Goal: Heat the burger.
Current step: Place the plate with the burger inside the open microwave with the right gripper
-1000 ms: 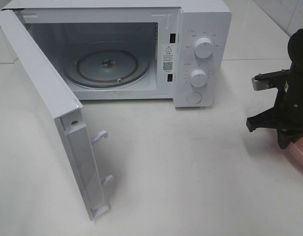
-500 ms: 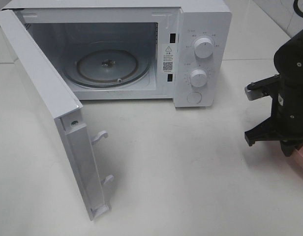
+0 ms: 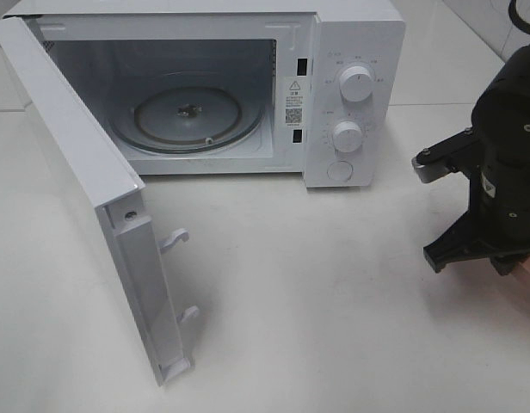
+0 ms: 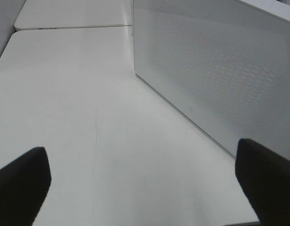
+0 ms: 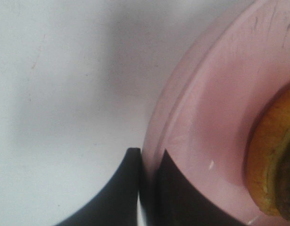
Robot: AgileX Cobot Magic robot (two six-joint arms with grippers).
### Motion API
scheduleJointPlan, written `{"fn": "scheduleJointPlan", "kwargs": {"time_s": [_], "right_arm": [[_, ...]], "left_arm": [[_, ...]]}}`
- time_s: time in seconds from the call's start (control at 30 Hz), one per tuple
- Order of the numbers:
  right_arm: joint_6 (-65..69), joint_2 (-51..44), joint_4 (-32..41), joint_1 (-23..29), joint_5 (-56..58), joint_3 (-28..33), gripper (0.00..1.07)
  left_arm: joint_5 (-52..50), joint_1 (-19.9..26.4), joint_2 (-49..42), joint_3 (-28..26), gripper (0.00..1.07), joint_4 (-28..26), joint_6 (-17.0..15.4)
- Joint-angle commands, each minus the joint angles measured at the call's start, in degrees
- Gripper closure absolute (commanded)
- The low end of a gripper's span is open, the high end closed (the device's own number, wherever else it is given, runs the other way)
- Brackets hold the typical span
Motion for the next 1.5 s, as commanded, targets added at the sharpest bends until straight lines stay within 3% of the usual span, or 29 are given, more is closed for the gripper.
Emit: {"fn": "scheduleJointPlan", "kwargs": {"time_s": [0.03, 0.77, 1.2, 1.5], "right_arm": [[0.69, -3.38, -3.44, 2.46, 4.13, 1.66, 1.05], [0.69, -13.18, -6.59, 17.07, 14.67, 5.16, 1.05], [2.01, -21.72, -7.22, 30.77, 16.44, 13.87, 1.05], [1.95, -25.21, -7.22, 36.61, 17.65, 14.84, 1.04]], "left_arm": [[-0.52, 0.06, -1.26, 0.17, 0.07, -0.46, -0.17], [-0.52, 0.06, -1.26, 0.17, 0.07, -0.46, -0.17], [-0.52, 0.06, -1.26, 0.17, 0.07, -0.46, -0.11], [-0.52, 0.06, -1.26, 0.17, 0.07, -0.46, -0.11]]}}
